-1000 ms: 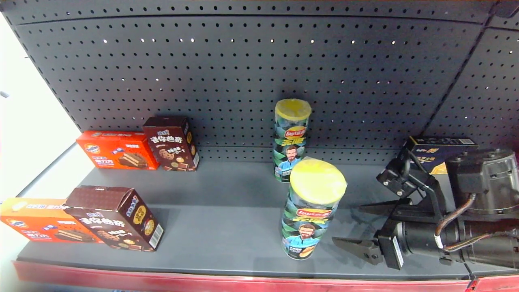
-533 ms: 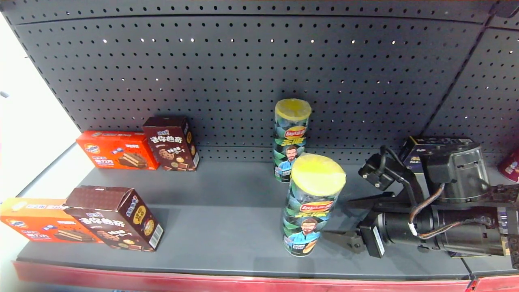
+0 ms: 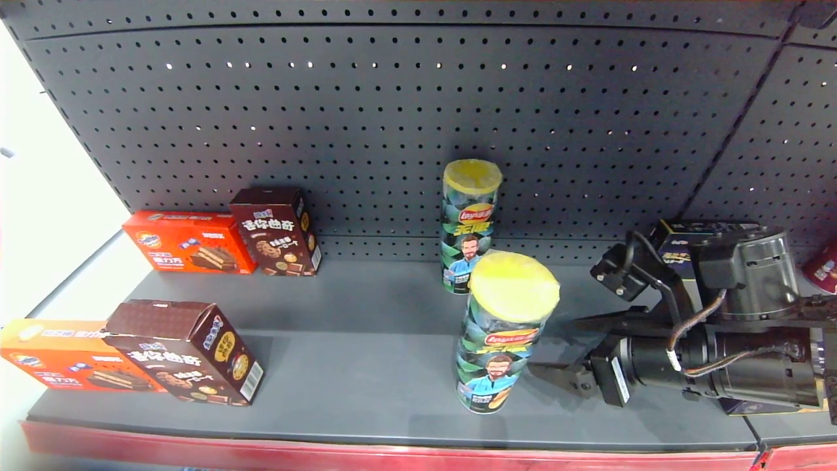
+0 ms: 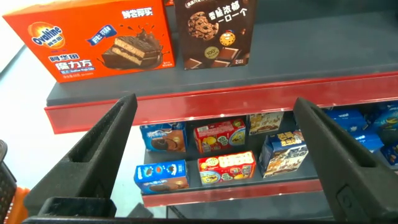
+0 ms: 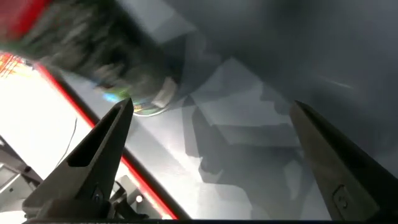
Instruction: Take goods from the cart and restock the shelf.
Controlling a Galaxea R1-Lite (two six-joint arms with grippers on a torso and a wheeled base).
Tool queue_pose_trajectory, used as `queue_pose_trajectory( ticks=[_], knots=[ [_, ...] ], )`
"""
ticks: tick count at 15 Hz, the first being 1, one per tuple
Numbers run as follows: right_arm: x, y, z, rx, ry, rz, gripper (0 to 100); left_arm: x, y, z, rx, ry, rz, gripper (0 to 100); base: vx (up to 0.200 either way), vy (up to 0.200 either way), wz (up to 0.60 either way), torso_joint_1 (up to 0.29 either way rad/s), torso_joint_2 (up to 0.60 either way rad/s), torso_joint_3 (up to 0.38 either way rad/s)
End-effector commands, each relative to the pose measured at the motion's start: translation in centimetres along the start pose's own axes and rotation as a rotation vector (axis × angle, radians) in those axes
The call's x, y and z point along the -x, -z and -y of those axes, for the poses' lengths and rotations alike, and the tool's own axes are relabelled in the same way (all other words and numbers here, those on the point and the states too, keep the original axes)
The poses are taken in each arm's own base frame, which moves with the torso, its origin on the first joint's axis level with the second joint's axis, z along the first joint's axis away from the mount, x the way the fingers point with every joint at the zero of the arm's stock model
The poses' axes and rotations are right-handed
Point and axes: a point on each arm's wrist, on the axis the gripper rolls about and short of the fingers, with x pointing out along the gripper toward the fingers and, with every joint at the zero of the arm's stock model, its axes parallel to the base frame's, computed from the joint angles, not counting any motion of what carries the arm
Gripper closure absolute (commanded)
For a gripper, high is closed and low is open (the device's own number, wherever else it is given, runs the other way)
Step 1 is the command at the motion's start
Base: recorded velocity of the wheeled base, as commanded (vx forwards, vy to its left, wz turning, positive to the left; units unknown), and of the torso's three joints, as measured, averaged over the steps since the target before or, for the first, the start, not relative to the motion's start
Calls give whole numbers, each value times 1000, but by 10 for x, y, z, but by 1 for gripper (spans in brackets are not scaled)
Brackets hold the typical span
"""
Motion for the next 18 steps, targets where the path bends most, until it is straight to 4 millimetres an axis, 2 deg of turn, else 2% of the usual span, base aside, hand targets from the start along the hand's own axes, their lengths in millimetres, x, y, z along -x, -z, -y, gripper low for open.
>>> queue_pose_trajectory(
  ticks=[1, 5, 11, 18],
  knots=[
    [4, -2, 3, -4, 13, 15, 0, 0, 0, 0, 0, 0, -2, 0, 0, 0, 0, 0, 0, 0],
    [1, -1, 7, -11, 31, 6, 0, 0, 0, 0, 0, 2, -2, 0, 0, 0, 0, 0, 0, 0],
    [-8, -1, -3, 7, -7, -11, 0, 0, 0, 0, 1, 0, -2, 0, 0, 0, 0, 0, 0, 0],
    [-5, -2, -2, 7, 2, 8, 0, 0, 0, 0, 0, 2, -2, 0, 0, 0, 0, 0, 0, 0]
  ],
)
